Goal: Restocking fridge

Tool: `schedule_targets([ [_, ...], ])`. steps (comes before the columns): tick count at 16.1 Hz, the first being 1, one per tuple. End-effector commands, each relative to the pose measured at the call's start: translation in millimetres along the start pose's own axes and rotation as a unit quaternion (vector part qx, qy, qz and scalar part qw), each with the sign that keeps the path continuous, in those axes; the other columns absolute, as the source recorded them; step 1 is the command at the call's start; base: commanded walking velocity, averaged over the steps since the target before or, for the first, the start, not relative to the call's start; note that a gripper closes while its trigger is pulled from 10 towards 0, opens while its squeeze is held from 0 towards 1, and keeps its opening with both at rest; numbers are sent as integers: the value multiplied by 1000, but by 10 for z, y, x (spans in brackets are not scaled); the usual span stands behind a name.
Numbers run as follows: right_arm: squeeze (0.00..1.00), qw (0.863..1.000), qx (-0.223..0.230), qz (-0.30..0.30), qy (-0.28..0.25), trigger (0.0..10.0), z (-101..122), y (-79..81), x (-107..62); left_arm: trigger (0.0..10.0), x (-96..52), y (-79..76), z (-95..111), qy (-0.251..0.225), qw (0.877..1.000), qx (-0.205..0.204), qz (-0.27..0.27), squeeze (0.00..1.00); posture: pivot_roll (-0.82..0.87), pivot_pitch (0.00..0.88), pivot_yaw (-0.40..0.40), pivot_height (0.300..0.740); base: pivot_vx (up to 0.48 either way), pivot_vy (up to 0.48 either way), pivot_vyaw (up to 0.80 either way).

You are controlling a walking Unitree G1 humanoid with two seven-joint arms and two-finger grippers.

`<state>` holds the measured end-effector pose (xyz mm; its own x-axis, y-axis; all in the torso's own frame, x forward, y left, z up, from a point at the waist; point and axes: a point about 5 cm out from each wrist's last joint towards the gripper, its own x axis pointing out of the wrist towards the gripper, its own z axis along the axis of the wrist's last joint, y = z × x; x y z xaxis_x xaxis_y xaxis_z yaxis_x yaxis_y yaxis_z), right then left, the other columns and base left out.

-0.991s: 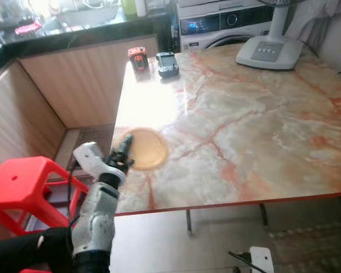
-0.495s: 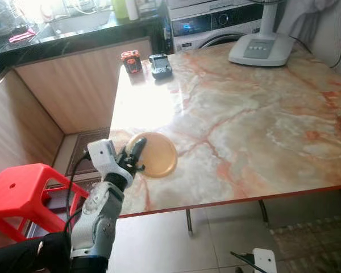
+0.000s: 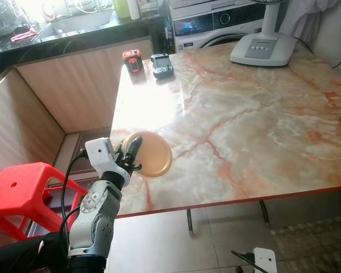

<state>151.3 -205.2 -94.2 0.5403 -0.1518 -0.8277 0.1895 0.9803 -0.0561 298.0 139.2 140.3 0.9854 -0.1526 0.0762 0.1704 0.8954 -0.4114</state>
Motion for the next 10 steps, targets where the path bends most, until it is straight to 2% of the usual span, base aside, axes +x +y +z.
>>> schedule_targets([
  [1,0,1000,8,5,-3,10000,-9,47,-2,10000,-6,5,84,-19,1000,17,5,0,-77,0,161,740,0,0,0],
  [10,0,1000,4,4,-2,10000,-8,31,-2,10000,7,-29,47,-14,1000,16,2,0,-77,0,153,740,0,27,0],
])
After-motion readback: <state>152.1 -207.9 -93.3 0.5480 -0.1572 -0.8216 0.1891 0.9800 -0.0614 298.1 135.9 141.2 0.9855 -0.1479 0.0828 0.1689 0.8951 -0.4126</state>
